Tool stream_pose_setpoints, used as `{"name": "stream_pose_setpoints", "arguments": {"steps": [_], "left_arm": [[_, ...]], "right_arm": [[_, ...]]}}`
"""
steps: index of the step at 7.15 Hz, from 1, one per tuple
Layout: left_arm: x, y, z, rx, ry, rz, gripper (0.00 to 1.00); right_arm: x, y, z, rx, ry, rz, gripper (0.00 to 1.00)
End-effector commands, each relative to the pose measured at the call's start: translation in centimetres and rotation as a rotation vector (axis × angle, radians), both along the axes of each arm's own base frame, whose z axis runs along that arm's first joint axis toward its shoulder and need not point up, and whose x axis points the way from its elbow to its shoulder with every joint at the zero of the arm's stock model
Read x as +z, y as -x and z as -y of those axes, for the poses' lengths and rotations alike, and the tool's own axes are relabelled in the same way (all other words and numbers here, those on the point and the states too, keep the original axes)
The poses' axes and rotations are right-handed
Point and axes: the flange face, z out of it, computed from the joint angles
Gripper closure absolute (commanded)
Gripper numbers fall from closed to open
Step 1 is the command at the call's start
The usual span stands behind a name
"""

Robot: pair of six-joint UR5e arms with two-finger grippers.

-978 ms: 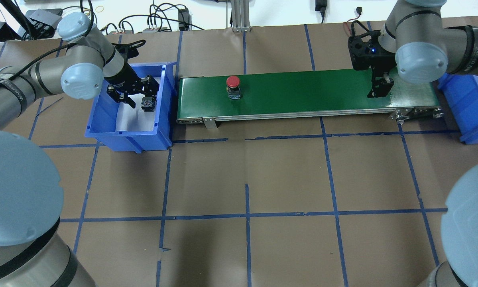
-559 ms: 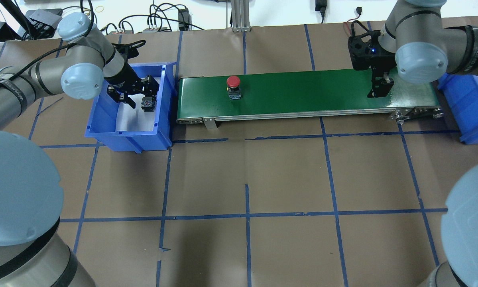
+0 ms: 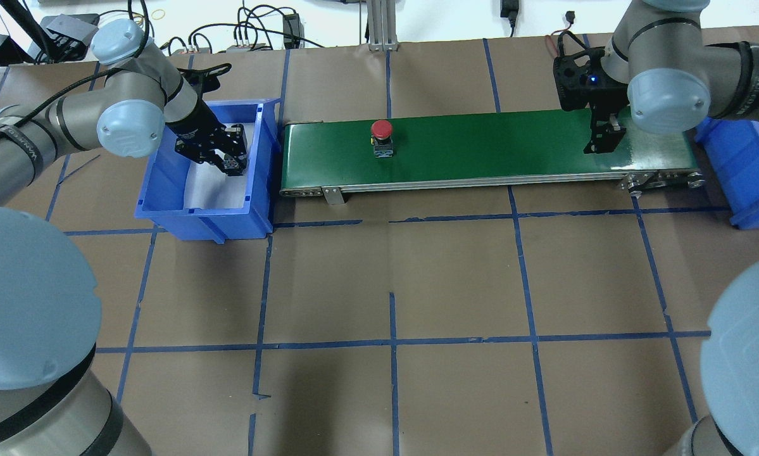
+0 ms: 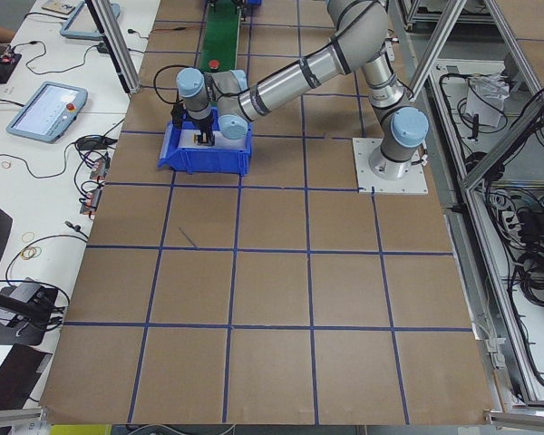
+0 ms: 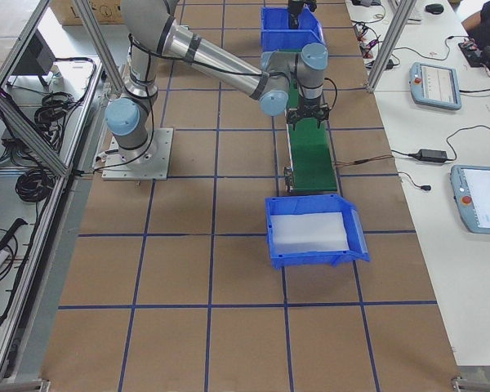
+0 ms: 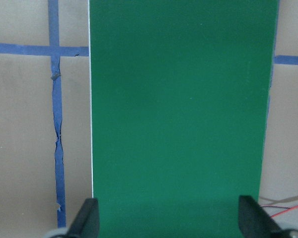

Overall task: Transport two buttons from left to right
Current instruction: 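Grasp the yellow button in the bin with the left gripper and lift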

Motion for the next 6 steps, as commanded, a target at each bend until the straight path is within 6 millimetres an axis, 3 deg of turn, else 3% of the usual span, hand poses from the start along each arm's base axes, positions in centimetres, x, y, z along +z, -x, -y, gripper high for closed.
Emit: {"name": "stream_pose_setpoints", "arguments": {"steps": [1,3,4,5,6], "left_arm": [[5.5,-0.9,-1.9,-0.012,-0.017,0.12,0.8],[12.1,0.4,-4.7,0.002,-0.008,0.127,0.8],[15.1,3.0,-4.9,-0.004,0.045,0.125,0.8],[16.5,7.3,-5.2,0.026,0.063,0.121,0.8],[16.5,10.9,-5.5,0.09,0.064,0.097,0.8]], "right_arm": [[0.1,0.0,0.1,-0.001,0.008,0.001,0.01],[0.1,0.0,0.1,-0.001,0.009,0.001,0.01],[0.1,0.0,0.1,-0.001,0.009,0.001,0.01],[0.2,0.1,0.1,-0.009,0.009,-0.002,0.01],[0.2,0.1,0.1,-0.009,0.009,-0.002,0.01]]}}
